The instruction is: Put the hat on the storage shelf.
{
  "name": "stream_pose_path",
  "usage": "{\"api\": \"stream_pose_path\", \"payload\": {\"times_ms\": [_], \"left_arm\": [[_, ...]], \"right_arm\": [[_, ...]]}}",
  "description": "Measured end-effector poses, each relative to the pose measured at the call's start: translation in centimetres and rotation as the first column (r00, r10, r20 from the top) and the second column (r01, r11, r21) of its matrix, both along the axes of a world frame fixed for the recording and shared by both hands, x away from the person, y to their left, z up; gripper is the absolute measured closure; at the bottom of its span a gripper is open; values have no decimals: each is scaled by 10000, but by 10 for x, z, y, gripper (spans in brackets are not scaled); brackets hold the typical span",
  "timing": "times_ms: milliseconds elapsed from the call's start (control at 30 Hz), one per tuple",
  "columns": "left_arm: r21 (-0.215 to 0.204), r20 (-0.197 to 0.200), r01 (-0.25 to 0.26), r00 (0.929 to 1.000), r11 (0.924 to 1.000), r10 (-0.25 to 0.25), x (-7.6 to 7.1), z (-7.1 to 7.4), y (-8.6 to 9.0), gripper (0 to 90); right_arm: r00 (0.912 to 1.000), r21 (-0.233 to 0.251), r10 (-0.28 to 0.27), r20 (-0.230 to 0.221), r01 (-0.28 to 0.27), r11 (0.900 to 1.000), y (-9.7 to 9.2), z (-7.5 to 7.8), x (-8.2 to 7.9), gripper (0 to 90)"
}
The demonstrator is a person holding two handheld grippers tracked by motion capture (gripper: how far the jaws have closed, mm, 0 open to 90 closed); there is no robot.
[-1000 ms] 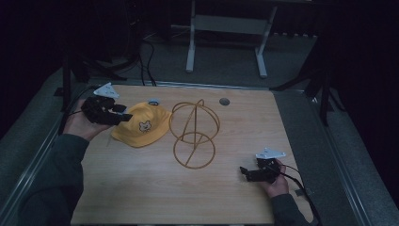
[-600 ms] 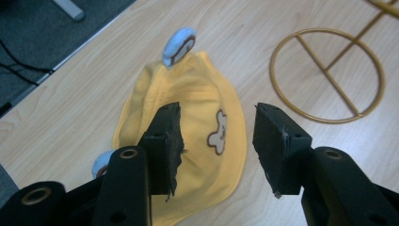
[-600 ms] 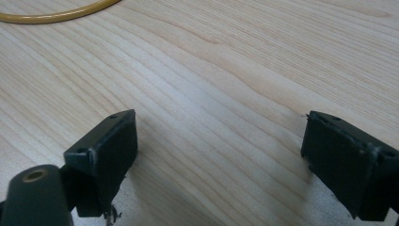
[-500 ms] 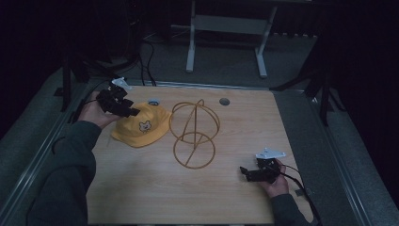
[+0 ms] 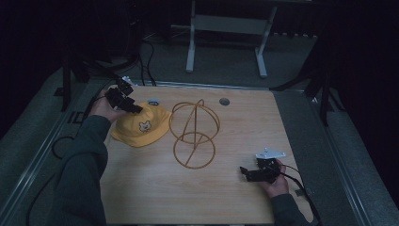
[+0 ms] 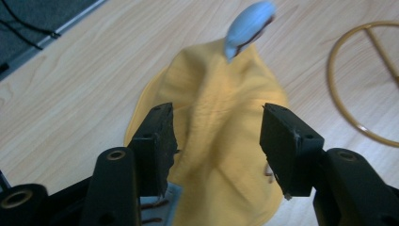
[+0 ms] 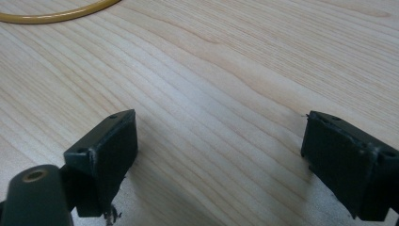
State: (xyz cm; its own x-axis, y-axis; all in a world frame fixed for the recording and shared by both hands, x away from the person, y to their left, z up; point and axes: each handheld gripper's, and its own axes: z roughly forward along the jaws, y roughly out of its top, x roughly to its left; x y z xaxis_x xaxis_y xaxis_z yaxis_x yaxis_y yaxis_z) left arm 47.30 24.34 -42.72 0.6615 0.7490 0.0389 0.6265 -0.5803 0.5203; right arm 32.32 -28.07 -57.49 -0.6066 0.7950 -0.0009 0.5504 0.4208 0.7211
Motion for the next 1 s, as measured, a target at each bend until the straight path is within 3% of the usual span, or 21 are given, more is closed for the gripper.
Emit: {"api": "stream_pose_path", "payload": {"times_ms": [67, 267, 433, 533, 1000], "left_arm": [[175, -198, -19, 9998, 9998, 23, 5, -5, 0, 490], [85, -549, 221, 9983, 9997, -216, 14, -16, -6, 540], [561, -598, 370, 9976, 9977, -336, 13, -19, -9, 726], [877, -535, 377, 9980, 9954, -331, 10, -18, -10, 786], [634, -363, 438, 9985, 9970, -416, -5, 1, -7, 809]], "right_arm": [[10000, -1, 1, -1, -1, 10000, 0, 0, 0, 111], [10000, -2, 3, 2, -3, 10000, 0, 0, 0, 111], [10000, -1, 0, -3, 0, 10000, 0, 0, 0, 111], [10000, 7, 23, -2, -23, 10000, 0, 0, 0, 111], [10000, 5, 25, -3, -25, 10000, 0, 0, 0, 112]]}}
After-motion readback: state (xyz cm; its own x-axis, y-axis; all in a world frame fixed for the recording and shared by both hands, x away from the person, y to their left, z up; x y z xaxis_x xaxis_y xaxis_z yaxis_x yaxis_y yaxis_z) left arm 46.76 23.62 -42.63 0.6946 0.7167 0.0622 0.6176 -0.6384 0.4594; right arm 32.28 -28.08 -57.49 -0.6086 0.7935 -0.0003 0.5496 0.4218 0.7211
